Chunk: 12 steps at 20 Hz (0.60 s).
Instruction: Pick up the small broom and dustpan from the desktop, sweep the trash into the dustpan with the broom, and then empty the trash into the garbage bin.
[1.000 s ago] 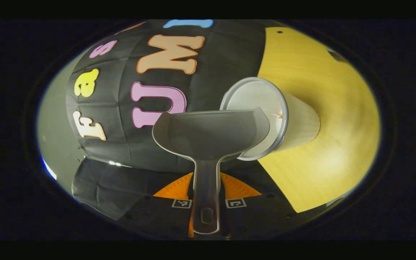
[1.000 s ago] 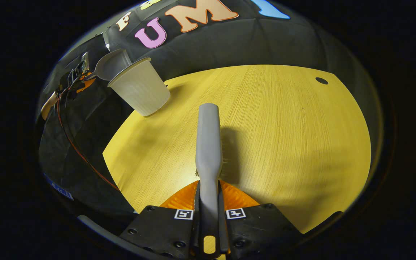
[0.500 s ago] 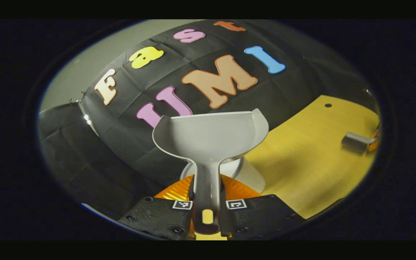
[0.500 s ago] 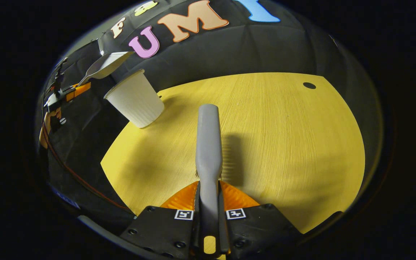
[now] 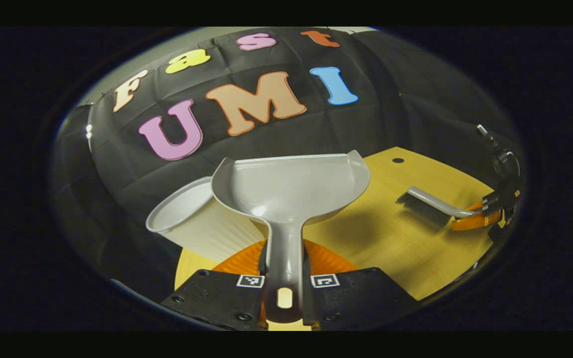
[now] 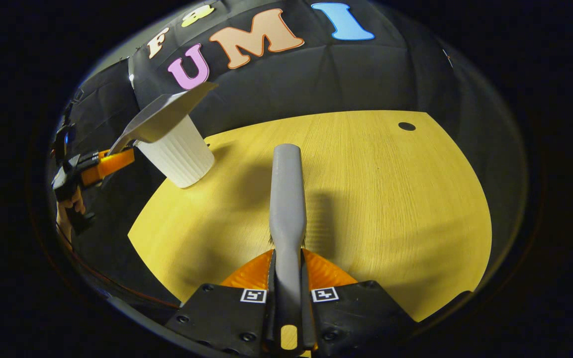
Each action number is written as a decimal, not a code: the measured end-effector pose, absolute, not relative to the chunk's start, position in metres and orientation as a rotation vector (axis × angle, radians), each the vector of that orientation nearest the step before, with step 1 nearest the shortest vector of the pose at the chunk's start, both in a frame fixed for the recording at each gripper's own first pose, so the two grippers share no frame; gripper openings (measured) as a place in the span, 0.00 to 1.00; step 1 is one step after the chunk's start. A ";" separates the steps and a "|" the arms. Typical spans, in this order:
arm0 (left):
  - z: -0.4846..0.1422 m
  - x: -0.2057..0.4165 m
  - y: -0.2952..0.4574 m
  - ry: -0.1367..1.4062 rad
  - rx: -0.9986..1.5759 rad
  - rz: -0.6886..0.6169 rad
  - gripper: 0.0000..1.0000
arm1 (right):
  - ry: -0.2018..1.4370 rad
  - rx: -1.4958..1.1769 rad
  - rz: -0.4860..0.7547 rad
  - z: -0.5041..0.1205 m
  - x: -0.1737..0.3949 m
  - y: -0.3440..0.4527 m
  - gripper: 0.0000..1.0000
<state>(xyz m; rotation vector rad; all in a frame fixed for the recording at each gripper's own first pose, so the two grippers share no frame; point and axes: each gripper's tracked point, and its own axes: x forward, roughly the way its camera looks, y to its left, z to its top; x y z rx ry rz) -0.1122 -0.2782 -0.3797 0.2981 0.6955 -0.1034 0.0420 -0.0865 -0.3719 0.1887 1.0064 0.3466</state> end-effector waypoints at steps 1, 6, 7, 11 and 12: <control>-0.390 -0.118 -0.282 0.720 0.272 -0.105 0.18 | 1.005 0.175 0.322 -0.372 0.043 -0.089 0.17; -0.456 -0.159 -0.289 0.870 0.154 -0.084 0.20 | 1.044 0.100 0.212 -0.384 0.035 -0.099 0.17; -0.468 -0.167 -0.289 0.899 0.137 -0.077 0.20 | 1.050 0.073 0.192 -0.385 0.035 -0.102 0.17; -0.510 -0.194 -0.288 1.013 0.083 -0.030 0.20 | 1.088 0.015 0.140 -0.393 0.034 -0.099 0.17; -0.515 -0.197 -0.287 1.038 0.074 -0.026 0.20 | 1.104 0.001 0.136 -0.393 0.033 -0.100 0.17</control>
